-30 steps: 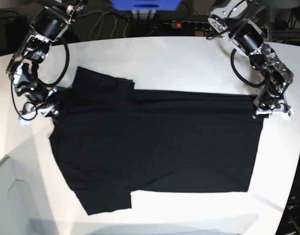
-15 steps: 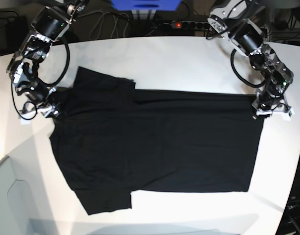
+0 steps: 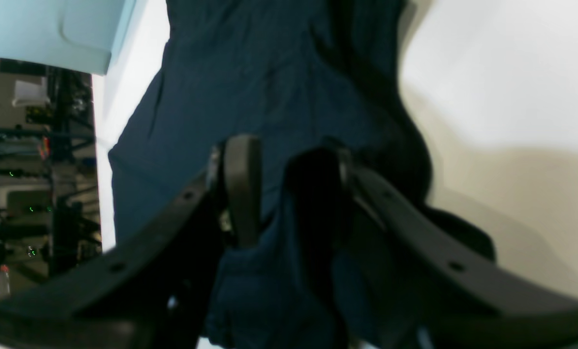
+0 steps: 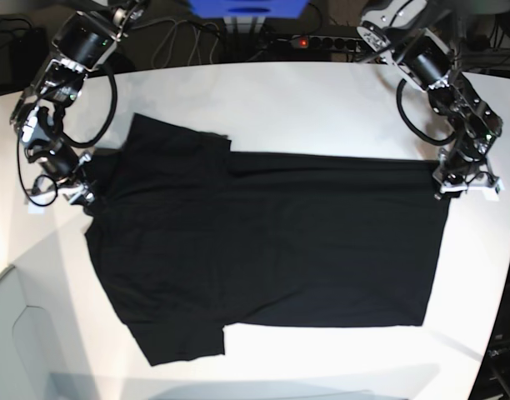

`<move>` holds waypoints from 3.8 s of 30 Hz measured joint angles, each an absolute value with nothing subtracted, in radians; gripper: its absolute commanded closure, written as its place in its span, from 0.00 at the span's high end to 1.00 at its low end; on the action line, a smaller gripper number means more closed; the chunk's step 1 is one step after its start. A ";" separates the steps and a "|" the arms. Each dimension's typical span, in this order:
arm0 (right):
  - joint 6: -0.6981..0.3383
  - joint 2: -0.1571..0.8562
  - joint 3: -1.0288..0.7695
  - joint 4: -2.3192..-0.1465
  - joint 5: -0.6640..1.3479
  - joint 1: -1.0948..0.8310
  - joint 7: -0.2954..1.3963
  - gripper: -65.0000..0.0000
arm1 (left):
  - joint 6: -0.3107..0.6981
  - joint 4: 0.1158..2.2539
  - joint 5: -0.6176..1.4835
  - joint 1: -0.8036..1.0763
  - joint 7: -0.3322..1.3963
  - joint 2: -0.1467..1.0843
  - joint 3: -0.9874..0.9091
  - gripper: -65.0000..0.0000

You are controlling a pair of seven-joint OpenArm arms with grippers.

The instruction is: Fold the T-shirt properly

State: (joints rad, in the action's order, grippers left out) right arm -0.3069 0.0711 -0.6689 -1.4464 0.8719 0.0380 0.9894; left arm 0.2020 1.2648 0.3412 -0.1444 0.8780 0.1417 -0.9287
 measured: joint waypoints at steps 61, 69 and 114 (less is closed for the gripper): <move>-0.291 -0.118 -0.681 -1.618 0.916 -0.297 1.069 0.29 | 0.198 1.333 0.330 -0.128 0.880 0.139 -0.930 0.38; -0.291 -0.125 -0.629 -1.617 0.918 -0.303 1.070 0.29 | 0.198 1.335 0.330 -0.126 0.881 0.139 -0.930 0.38; -0.290 -0.119 -0.506 -1.338 0.872 0.225 1.137 0.00 | 0.198 1.335 0.330 -0.125 0.881 0.138 -0.930 0.38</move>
